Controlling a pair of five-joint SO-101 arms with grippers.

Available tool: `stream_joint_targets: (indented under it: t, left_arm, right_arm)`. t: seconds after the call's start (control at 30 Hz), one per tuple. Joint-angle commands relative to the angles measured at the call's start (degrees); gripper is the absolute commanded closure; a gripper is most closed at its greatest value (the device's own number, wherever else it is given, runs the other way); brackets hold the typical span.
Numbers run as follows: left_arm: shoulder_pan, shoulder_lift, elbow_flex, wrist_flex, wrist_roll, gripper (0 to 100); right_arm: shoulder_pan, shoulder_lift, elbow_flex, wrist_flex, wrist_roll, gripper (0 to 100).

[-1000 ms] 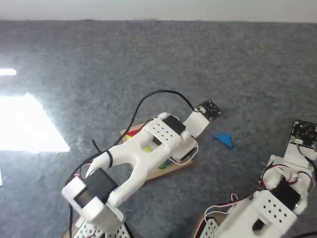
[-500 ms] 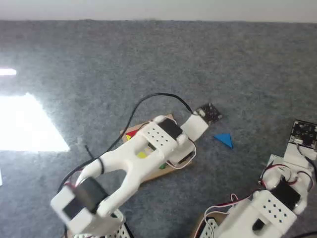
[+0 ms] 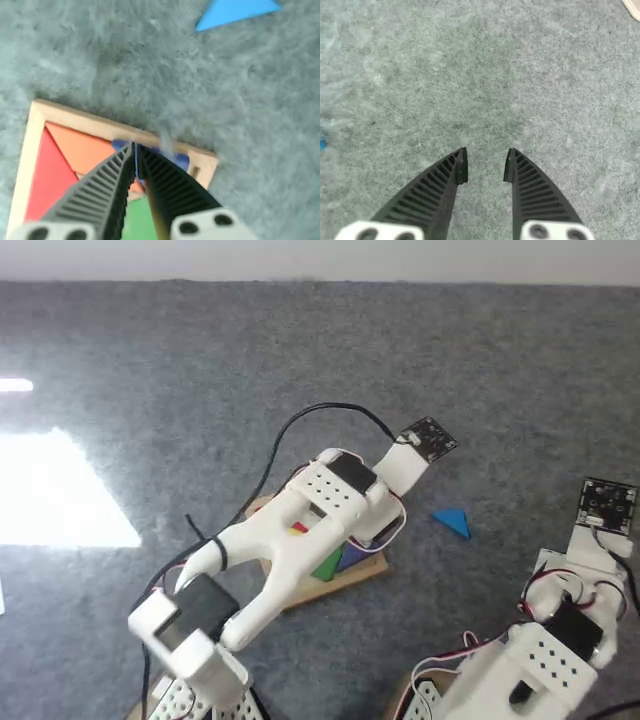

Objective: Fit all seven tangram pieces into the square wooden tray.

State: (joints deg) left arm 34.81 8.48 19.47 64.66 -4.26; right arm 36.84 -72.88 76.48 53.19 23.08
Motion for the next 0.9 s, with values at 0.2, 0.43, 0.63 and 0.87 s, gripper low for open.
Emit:
stream_joint_targets:
  t: [0.2, 0.43, 0.63, 0.87]
  left_arm:
    - [-0.53, 3.16, -1.01, -2.55, -0.79, 99]
    - [2.46, 2.90, 6.02, -2.55, -0.44, 99]
    - [2.37, 0.00, 3.12, -1.14, -0.35, 99]
    - [-7.03, -17.41, -9.10, 11.69, -0.35, 99]
  right_arm:
    - [-0.48, 0.22, -0.79, 0.31, 0.44, 86.2]
    - [-0.40, 0.22, -0.79, 0.31, 0.44, 86.2]
    - [-0.48, 0.22, -0.79, 0.31, 0.44, 86.2]
    - [-1.71, 0.22, -0.35, 0.22, 0.88, 86.1]
